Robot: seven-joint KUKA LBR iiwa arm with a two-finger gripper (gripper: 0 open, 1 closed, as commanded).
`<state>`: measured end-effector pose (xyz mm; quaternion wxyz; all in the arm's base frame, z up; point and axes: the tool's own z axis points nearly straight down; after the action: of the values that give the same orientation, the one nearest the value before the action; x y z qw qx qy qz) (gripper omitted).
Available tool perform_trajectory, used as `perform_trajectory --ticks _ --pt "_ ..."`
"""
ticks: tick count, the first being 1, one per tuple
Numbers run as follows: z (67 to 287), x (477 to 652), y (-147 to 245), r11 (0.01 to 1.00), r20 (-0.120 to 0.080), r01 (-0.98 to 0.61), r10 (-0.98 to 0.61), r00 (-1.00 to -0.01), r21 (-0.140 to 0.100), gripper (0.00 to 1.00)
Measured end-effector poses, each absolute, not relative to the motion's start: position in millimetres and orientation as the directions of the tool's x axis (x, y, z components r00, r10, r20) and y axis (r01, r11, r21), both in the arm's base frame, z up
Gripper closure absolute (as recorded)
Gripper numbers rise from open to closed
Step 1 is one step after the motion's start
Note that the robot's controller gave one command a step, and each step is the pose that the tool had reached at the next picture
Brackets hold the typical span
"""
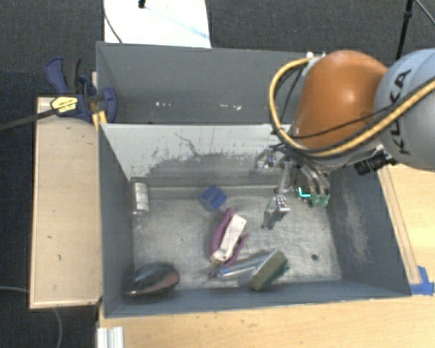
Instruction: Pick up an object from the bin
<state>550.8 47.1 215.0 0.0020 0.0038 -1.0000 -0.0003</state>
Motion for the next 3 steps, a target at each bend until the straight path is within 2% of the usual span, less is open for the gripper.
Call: perform_trajectory --ticks 1,2,3 --pt "129.9 517.9 17.0 0.936 0.003 -0.351 -0.351 -0.936 0.001 0.00" --pt "88.0 488.1 45.8 0.795 -0.014 -0.606 -0.606 -0.795 -0.014 0.00" --pt "88.5 487.7 55.1 0.759 -0.012 -0.651 -0.651 -0.759 -0.014 0.00"
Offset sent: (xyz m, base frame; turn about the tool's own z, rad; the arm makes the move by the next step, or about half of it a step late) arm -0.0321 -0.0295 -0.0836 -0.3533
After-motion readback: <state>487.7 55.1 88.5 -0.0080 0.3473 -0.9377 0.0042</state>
